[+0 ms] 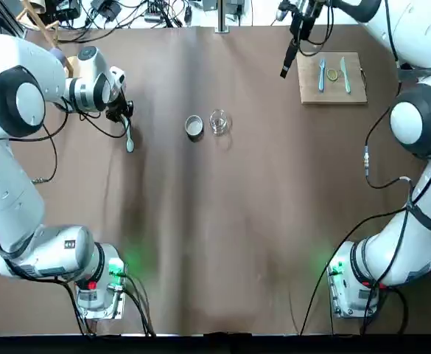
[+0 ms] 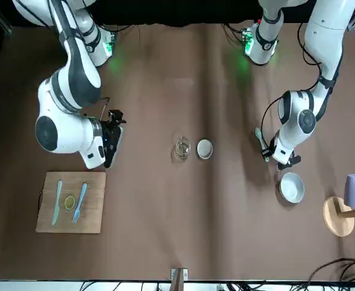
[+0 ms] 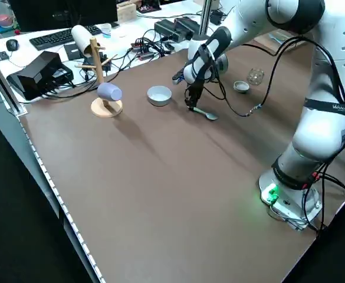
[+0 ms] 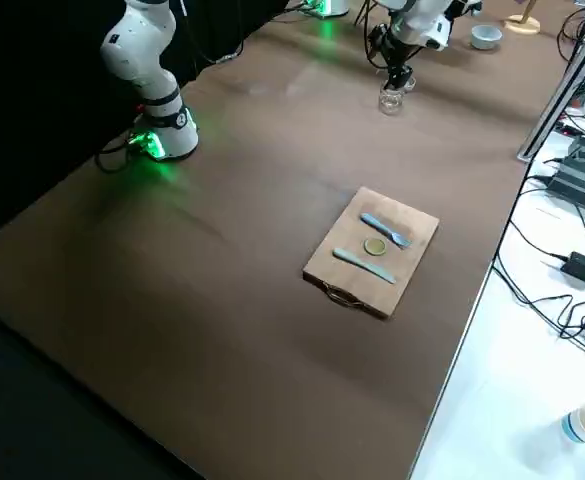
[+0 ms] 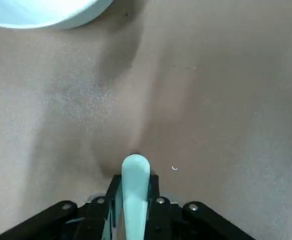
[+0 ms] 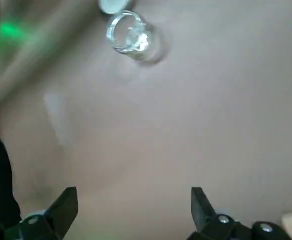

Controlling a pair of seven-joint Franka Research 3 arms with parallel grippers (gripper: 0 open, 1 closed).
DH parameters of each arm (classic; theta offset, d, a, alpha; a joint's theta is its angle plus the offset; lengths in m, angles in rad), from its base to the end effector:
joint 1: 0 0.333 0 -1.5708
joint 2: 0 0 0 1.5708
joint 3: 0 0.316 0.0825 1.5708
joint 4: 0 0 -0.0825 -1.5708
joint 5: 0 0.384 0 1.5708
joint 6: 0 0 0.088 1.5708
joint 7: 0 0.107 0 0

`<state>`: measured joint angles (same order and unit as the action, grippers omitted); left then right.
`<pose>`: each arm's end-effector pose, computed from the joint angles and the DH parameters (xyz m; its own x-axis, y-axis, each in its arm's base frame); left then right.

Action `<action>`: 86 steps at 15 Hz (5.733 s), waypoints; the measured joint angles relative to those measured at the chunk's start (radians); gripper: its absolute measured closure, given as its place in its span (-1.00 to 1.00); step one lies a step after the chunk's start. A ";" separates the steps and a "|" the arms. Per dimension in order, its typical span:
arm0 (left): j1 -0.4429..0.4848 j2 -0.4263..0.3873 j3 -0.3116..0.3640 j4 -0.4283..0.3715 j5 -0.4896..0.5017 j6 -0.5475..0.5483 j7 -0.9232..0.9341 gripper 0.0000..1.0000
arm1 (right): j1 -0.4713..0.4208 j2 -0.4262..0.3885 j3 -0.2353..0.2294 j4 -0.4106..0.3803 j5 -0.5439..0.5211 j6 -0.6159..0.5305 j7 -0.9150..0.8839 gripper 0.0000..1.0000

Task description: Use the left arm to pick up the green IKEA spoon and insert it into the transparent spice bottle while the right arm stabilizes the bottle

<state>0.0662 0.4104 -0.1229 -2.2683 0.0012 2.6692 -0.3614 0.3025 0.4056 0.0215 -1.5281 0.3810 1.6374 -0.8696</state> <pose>0.5335 -0.0326 0.1769 0.9511 0.3079 -0.0233 0.3087 -0.9502 0.0429 0.5994 0.2390 0.4107 0.4605 0.8840 0.0803 0.8056 -0.3783 -0.4559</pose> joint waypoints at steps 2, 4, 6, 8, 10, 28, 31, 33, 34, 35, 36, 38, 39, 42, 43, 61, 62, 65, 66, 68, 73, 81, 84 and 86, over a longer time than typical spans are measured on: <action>0.000 0.000 0.000 0.000 0.000 0.000 0.000 0.51 | -0.001 0.024 -0.001 -0.002 0.069 0.003 -0.170 -1.00; -0.001 0.000 0.000 0.001 0.000 0.001 0.000 0.51 | -0.003 0.055 -0.004 -0.004 0.153 0.004 -0.351 -1.00; -0.003 -0.001 -0.004 0.013 0.000 0.000 0.000 0.51 | -0.008 0.090 -0.008 -0.017 0.253 0.017 -0.480 -1.00; -0.004 -0.007 -0.012 0.050 0.019 -0.029 0.000 0.51 | -0.009 0.116 -0.008 -0.057 0.317 0.078 -0.551 -1.00; -0.010 -0.018 -0.028 0.119 0.027 -0.109 0.000 0.51 | -0.006 0.129 -0.006 -0.115 0.395 0.148 -0.627 -1.00; -0.052 0.009 -0.187 0.467 0.073 -0.330 0.104 0.51 | 0.159 0.294 -0.008 -0.403 1.250 0.440 -1.394 -1.00; -0.052 0.012 -0.201 0.482 0.074 -0.330 0.143 0.51 | 0.164 0.295 -0.007 -0.391 1.253 0.527 -1.394 -1.00; -0.047 0.012 -0.219 0.496 0.074 -0.330 0.201 0.51 | 0.175 0.299 -0.005 -0.376 1.254 0.550 -1.394 -1.00; -0.045 0.012 -0.225 0.507 0.071 -0.330 0.238 0.51 | 0.181 0.304 -0.005 -0.367 1.254 0.552 -1.394 -1.00; -0.043 0.012 -0.228 0.519 0.069 -0.330 0.273 0.51 | 0.185 0.311 -0.005 -0.354 1.254 0.552 -1.396 -1.00; -0.042 0.013 -0.230 0.532 0.060 -0.331 0.297 0.51 | 0.190 0.316 -0.005 -0.340 1.254 0.552 -1.409 -1.00; -0.037 0.014 -0.253 0.550 0.020 -0.336 0.325 0.51 | 0.200 0.325 -0.005 -0.318 1.254 0.552 -1.463 -1.00; -0.037 0.014 -0.265 0.555 -0.002 -0.337 0.331 0.51 | 0.203 0.332 -0.004 -0.310 1.254 0.552 -1.480 -1.00; -0.040 0.019 -0.295 0.580 -0.143 -0.338 0.347 0.51 | 0.212 0.369 -0.004 -0.288 1.258 0.552 -1.501 -1.00; -0.040 0.020 -0.297 0.588 -0.159 -0.342 0.348 0.51 | 0.217 0.379 -0.004 -0.282 1.265 0.552 -1.503 -1.00; 0.006 0.076 -0.329 0.650 -0.930 -0.393 1.350 0.51 | 0.266 0.444 -0.002 -0.193 1.319 0.551 -1.515 -1.00; 0.006 0.080 -0.330 0.650 -0.990 -0.424 1.439 0.51 | 0.271 0.446 -0.002 -0.192 1.330 0.551 -1.515 -1.00; 0.018 0.094 -0.329 0.651 -1.148 -0.557 1.746 0.51 | 0.290 0.472 -0.001 -0.176 1.369 0.551 -1.518 -1.00; 0.023 0.095 -0.329 0.651 -1.156 -0.585 1.807 0.51 | 0.294 0.479 -0.001 -0.171 1.380 0.551 -1.518 -1.00; 0.030 0.096 -0.329 0.653 -1.171 -0.635 1.933 0.51 | 0.299 0.485 -0.001 -0.163 1.390 0.551 -1.520 -1.00; 0.024 0.117 -0.337 0.649 -1.271 -0.750 2.193 0.51 | 0.308 0.489 -0.001 -0.151 1.406 0.552 -1.519 -1.00; 0.008 0.240 -0.401 0.505 -1.478 -0.759 2.605 0.51 | 0.322 0.490 -0.001 -0.144 1.409 0.553 -1.519 -1.00; 0.011 0.268 -0.406 0.466 -1.479 -0.760 2.648 0.51 | 0.322 0.490 -0.001 -0.144 1.409 0.553 -1.519 -1.00; 0.017 0.274 -0.406 0.444 -1.479 -0.770 2.661 0.51 | 0.322 0.490 -0.001 -0.144 1.410 0.553 -1.519 -1.00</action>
<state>0.0829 0.6842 -0.5288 -1.8242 -1.4773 1.8992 2.2993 0.6241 0.8959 0.0203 -1.6721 1.7905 2.1907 -2.3888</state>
